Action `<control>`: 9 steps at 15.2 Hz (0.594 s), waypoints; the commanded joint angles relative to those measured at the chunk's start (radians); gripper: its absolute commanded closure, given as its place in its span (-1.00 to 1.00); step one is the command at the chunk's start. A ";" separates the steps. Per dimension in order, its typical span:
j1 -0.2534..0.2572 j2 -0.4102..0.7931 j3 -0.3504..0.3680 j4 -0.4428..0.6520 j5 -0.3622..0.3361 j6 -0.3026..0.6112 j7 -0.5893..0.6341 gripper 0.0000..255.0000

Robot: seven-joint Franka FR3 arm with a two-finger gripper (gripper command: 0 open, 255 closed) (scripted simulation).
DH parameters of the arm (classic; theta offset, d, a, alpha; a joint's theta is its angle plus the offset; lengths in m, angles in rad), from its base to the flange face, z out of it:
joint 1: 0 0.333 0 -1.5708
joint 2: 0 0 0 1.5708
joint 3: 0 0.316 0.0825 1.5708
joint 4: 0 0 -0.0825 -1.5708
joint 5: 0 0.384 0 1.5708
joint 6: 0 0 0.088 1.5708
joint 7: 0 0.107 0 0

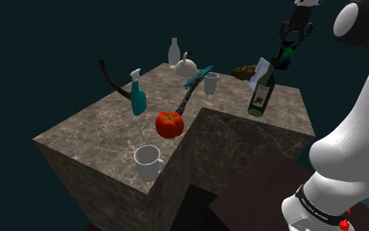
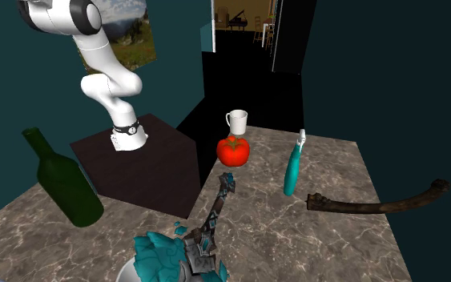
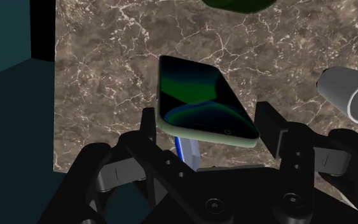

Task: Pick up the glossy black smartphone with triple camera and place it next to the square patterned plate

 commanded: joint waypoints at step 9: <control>0.012 -0.050 0.003 -0.205 -0.012 0.157 0.005 1.00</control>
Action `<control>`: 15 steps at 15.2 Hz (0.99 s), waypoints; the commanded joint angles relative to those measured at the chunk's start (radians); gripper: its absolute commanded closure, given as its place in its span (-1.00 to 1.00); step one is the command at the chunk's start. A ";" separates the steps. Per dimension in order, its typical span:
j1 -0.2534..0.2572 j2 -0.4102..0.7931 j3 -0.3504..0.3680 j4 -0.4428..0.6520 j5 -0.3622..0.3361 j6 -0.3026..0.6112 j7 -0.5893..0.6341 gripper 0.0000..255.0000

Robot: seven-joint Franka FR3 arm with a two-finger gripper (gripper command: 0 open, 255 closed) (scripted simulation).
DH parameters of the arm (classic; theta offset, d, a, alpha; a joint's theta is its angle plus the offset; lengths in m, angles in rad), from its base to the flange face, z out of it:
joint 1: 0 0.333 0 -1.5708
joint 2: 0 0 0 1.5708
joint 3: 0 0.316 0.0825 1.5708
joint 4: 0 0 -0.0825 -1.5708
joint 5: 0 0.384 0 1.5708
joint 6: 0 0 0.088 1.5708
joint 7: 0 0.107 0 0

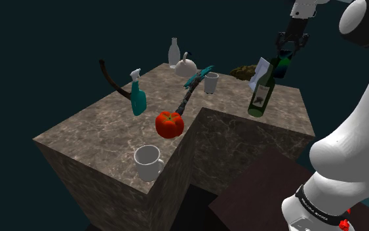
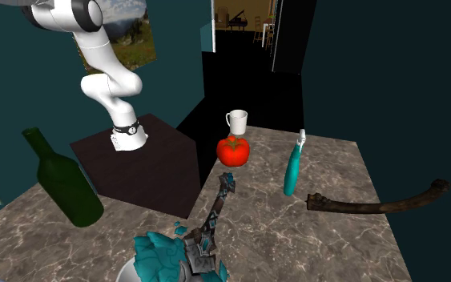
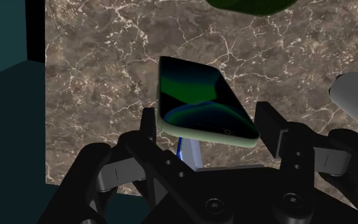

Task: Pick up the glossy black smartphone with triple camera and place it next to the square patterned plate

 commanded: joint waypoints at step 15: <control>0.008 -0.019 0.003 -0.241 -0.003 0.223 0.002 1.00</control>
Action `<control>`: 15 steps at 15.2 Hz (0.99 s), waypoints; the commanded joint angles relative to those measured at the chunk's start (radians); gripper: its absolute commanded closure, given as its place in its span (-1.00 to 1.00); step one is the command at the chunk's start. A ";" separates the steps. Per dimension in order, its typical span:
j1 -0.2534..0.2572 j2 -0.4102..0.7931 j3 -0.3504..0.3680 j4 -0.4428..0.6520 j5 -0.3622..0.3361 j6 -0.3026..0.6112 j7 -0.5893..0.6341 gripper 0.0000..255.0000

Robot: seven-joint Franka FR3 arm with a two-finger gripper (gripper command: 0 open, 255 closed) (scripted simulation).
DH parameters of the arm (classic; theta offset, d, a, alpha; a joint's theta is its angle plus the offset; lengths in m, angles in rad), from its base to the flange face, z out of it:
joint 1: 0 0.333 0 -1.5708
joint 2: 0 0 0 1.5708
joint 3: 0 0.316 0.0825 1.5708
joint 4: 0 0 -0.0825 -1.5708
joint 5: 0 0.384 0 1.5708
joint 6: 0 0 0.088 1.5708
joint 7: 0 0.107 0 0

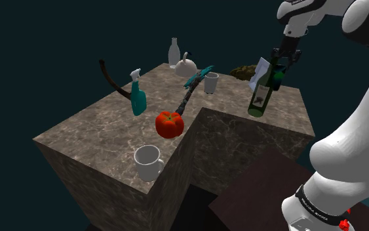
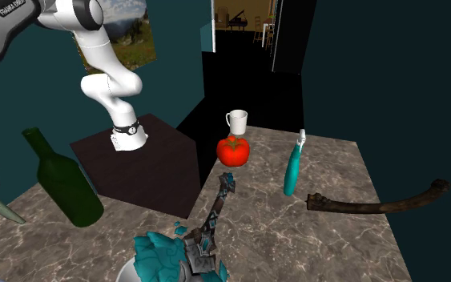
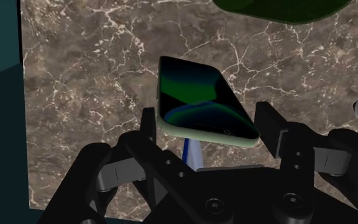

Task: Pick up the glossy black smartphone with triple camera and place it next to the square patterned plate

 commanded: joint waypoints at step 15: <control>-0.001 0.042 0.003 -0.167 0.012 0.209 -0.009 1.00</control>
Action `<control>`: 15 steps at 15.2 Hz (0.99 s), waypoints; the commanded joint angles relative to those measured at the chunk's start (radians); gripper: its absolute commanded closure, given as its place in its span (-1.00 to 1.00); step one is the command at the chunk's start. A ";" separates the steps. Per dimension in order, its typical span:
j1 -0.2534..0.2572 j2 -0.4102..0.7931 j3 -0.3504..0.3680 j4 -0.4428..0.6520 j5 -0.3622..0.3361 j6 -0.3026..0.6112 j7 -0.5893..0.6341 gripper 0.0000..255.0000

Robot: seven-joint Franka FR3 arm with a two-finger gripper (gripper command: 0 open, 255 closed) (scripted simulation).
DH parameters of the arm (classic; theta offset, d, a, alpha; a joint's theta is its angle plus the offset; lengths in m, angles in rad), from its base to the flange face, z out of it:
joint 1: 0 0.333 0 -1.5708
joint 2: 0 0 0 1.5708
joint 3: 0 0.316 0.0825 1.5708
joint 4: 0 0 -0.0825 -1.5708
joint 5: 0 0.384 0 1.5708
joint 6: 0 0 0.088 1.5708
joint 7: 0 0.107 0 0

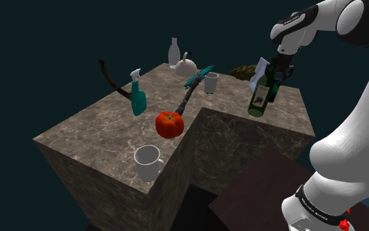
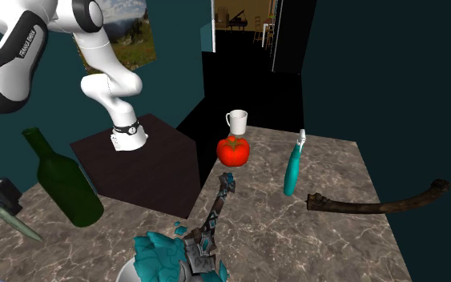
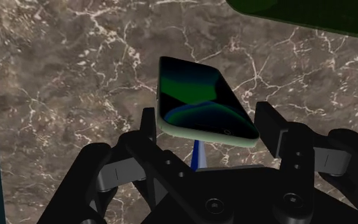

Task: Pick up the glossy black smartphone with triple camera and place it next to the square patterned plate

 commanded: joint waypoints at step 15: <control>-0.001 0.023 0.002 -0.036 0.006 0.059 -0.003 -1.00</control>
